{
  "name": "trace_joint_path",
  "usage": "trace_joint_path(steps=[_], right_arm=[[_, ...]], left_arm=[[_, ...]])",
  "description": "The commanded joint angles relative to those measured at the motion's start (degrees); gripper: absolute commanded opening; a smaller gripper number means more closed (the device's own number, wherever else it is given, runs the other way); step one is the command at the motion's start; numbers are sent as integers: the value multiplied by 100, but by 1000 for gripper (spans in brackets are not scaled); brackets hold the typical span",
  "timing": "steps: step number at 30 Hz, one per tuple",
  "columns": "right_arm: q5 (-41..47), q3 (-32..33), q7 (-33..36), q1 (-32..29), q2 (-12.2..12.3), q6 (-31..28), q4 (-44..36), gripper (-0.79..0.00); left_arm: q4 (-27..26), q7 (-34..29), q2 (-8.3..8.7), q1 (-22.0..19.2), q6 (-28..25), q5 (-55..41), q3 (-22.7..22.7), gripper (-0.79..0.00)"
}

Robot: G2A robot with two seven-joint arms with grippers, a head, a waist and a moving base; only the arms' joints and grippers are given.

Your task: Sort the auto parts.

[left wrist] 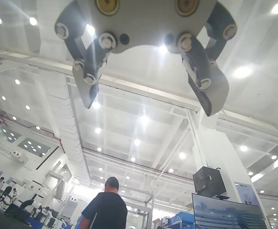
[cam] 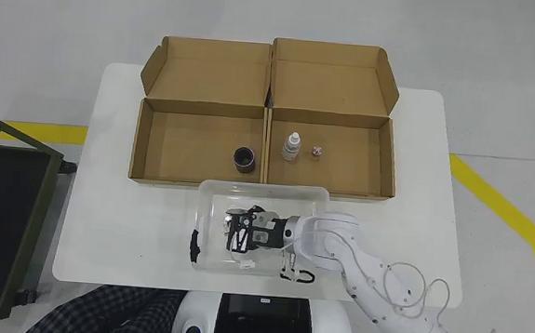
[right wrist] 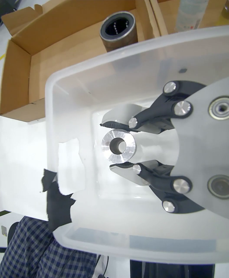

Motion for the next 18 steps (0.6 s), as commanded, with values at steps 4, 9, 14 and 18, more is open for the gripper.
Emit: trace_joint_path(steps=[4, 9, 14, 18], right_arm=[[120, 98, -46, -71, 32, -55, -360, -785], [227, 204, -170, -143, 56, -1, -558, -785], [548, 367, -527, -138, 66, 36, -669, -785], [684, 491, -824, -114, 76, 50, -832, -785]], left_arm=[[0, 0, 0, 0, 0, 0, 0, 0], [0, 0, 0, 0, 0, 0, 0, 0], [0, 0, 0, 0, 0, 0, 0, 0], [0, 0, 0, 0, 0, 0, 0, 0]])
